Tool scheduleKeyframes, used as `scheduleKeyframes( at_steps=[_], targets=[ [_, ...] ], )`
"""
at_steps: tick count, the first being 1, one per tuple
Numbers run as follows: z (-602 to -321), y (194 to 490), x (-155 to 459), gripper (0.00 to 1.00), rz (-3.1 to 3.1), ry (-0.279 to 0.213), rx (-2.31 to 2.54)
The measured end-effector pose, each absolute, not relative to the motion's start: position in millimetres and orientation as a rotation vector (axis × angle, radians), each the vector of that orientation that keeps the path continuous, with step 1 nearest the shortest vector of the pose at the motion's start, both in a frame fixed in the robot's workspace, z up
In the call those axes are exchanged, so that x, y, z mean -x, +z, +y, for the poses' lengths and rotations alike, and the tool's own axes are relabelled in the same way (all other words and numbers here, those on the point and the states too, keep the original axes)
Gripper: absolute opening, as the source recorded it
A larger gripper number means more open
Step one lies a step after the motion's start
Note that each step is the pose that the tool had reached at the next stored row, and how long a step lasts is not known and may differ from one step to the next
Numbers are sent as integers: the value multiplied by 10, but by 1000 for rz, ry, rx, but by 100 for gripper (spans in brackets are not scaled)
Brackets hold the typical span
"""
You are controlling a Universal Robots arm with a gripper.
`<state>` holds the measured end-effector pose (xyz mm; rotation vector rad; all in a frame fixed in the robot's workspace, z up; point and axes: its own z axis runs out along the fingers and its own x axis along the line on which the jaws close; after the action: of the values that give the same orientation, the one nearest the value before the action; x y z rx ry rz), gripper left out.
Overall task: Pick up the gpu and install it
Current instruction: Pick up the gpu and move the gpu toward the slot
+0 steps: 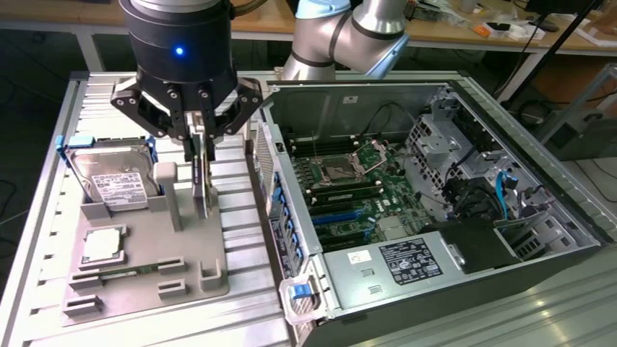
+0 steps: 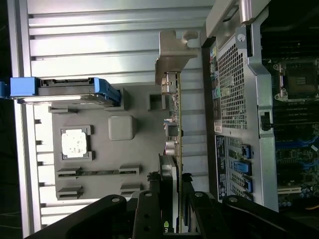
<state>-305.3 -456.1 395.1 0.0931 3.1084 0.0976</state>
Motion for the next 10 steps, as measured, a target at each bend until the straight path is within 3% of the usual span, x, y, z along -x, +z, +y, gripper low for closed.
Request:
scheduleKeyframes(
  at_steps=[10],
  targets=[
    [-4561,4001,3053,27,3108,97,-93]
  ],
)
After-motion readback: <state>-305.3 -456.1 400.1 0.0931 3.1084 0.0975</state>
